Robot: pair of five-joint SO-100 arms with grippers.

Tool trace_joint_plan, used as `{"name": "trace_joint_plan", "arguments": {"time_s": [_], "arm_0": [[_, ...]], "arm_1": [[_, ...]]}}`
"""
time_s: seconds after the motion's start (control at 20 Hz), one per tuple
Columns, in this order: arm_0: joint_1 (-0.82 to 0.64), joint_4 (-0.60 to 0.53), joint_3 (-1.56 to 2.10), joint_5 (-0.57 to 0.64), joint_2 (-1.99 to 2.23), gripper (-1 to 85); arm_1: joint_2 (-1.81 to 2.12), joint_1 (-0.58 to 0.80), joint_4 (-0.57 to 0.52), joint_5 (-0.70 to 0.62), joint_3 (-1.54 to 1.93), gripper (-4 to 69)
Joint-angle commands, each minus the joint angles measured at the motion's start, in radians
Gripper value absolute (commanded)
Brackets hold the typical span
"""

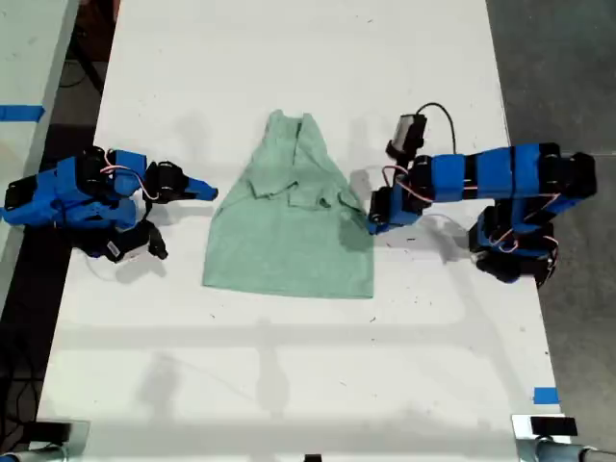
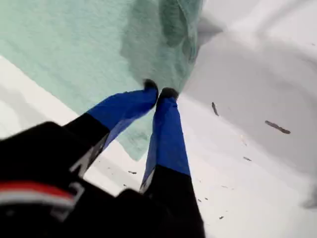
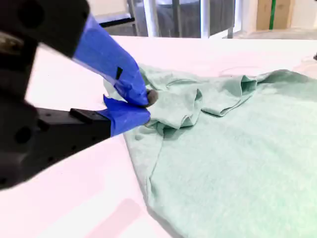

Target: Fold t shirt

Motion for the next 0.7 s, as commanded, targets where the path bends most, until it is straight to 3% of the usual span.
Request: {"name": "trace_joint_plan", "arguments": {"time_s": [0.0,0.1,0.45,0.5,0.6,0.65], "arm_0": [[0.008,0.005,0.011,-0.009,0.006,0.0],[0.008,0.005,0.011,-0.009,0.006,0.0],[0.009,0.005,0.011,-0.011,0.006,0.0],[0.009,0.006,0.011,-0.011,0.006,0.0],[0.009,0.006,0.011,-0.011,0.006,0.0],[0.009,0.006,0.011,-0.011,0.006,0.0]], "arm_1": [[-0.121,-0.041,-0.006,0.044,-0.098,20.4],[-0.163,-0.077,-0.017,0.077,-0.100,24.3],[-0.201,-0.106,0.054,0.161,-0.087,24.8],[-0.199,-0.101,0.074,0.170,-0.081,22.1],[-0.170,-0.094,0.121,0.204,-0.048,0.5],[-0.147,-0.089,0.135,0.210,-0.029,0.5]]}}
